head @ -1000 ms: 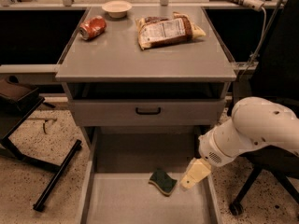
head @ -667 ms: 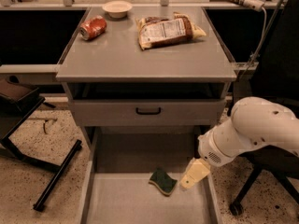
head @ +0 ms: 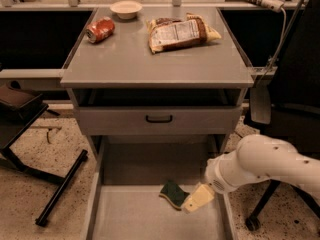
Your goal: Pick sponge from middle drawer and place on counter
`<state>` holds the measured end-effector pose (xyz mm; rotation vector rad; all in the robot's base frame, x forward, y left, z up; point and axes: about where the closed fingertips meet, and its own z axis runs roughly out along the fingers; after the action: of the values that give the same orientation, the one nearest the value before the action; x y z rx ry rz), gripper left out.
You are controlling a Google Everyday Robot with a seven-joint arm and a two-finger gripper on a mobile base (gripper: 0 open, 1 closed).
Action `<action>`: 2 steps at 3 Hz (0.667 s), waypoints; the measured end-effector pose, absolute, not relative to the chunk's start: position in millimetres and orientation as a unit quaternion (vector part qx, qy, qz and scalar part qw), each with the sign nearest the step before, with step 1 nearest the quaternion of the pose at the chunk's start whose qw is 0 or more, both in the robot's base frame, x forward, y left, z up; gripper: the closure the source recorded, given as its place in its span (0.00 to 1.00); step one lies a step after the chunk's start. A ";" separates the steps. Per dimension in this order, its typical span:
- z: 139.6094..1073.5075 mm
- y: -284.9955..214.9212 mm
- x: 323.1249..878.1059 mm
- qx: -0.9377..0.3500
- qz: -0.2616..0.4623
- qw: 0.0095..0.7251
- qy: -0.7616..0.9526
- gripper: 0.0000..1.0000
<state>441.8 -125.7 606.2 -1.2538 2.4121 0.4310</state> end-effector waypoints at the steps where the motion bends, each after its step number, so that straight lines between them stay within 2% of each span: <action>1: 564.3 -107.1 465.0 -0.434 0.148 0.223 0.860 0.00; 2: 537.6 -85.1 493.8 -0.411 0.175 0.262 0.855 0.00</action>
Offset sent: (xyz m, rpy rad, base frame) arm 0.0906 0.0597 -0.1114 0.2815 -0.1023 -0.0341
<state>493.8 -85.1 537.6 -1.1125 2.3144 0.4728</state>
